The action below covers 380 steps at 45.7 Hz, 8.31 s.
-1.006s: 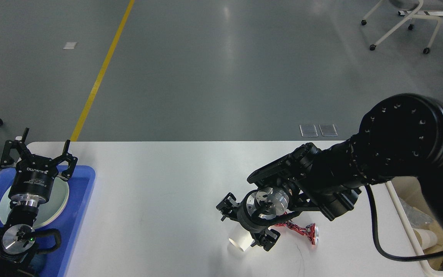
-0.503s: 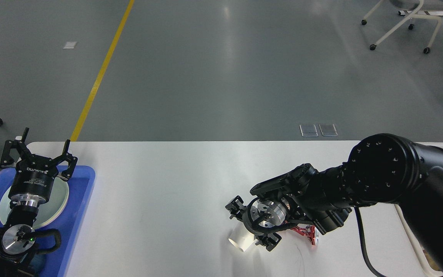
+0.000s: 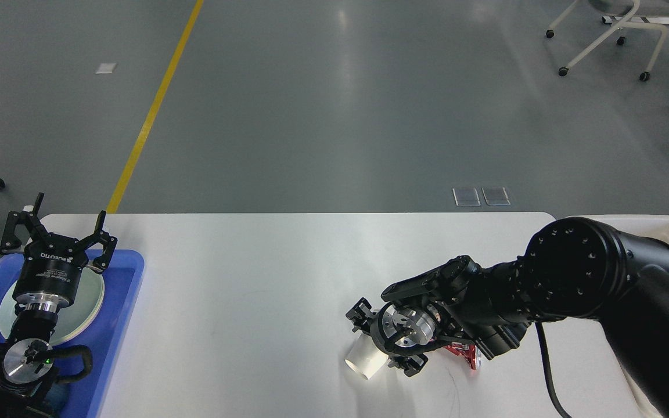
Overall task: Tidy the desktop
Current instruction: 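Lower the right gripper onto the tipped-over paper cup and grasp it, then lift the tipped paper cup and carry it over the white bin, then release the paper cup into the bin with the right gripper, then raise the right gripper out of the bin toward the red can, then lower the right gripper onto the red crushed can and grasp it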
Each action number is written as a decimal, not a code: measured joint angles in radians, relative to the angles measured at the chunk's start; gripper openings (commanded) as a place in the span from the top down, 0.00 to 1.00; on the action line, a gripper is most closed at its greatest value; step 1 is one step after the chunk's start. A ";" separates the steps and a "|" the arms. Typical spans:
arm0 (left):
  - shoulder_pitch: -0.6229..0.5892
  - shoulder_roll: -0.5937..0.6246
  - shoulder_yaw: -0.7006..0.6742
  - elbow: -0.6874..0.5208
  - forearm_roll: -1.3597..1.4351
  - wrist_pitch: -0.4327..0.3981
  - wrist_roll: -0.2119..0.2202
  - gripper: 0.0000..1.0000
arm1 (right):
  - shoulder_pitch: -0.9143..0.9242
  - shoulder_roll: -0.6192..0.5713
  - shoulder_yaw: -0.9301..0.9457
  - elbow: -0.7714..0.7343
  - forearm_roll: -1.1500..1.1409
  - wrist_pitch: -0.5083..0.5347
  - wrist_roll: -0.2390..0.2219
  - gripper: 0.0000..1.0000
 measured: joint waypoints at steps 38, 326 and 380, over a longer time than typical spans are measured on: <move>0.000 0.000 0.000 0.000 0.000 0.000 0.000 0.03 | 0.006 -0.017 0.009 0.000 0.012 0.003 -0.001 0.96; 0.000 0.000 0.000 0.000 0.000 0.000 0.000 0.03 | 1.035 -0.620 -0.237 0.720 -0.893 0.784 0.047 0.01; 0.000 0.000 0.000 0.000 0.000 0.000 0.000 0.03 | 0.050 -0.194 -0.079 0.224 -1.637 0.305 0.055 0.14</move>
